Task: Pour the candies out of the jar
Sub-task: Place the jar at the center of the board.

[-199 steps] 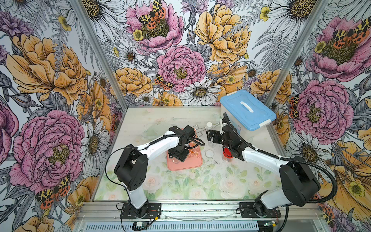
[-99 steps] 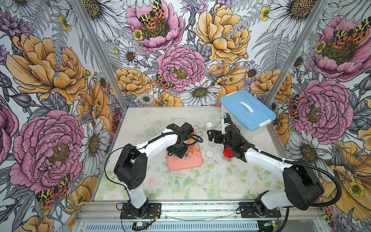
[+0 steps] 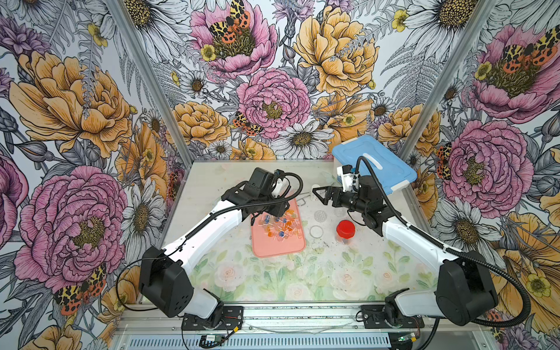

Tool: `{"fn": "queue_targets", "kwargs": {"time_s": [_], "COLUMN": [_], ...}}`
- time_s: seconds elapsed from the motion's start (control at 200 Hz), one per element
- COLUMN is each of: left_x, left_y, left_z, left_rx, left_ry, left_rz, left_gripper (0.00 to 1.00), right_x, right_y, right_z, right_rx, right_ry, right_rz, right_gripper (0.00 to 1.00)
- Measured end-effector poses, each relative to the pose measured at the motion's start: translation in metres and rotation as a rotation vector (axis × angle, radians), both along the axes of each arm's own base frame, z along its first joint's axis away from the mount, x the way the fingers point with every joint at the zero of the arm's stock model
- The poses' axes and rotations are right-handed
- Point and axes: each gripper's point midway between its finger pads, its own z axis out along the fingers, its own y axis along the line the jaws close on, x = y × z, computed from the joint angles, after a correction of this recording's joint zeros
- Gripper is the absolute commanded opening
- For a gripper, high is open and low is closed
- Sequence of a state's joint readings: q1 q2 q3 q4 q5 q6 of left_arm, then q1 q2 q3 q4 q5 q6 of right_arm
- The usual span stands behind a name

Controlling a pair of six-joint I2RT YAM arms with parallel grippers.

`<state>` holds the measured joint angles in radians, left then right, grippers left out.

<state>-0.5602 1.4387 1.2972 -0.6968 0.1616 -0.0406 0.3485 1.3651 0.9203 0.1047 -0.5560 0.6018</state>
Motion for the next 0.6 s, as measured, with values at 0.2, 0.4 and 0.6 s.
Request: {"fn": "queue_targets", "kwargs": {"time_s": [0.2,0.4,0.6], "left_x": [0.003,-0.018,-0.044], "left_y": [-0.023,-0.051,-0.066], "left_z": [0.024,0.026,0.043], "left_rx": [-0.153,-0.209,-0.245], "left_ry": [-0.116,-0.17,-0.253], "left_rz": [-0.083,-0.222,-0.328], "left_gripper": [0.0,0.0,0.0], "right_x": [-0.018,-0.03,-0.038], "right_y": [0.014,0.023,0.031], "right_z": [0.043,0.059,0.061], "right_rx": [0.067,0.115,0.17], "right_ry": [-0.058,-0.062,-0.042], "right_rz": [0.136,0.226,0.298], "right_gripper": [0.99,0.96,0.93]}}
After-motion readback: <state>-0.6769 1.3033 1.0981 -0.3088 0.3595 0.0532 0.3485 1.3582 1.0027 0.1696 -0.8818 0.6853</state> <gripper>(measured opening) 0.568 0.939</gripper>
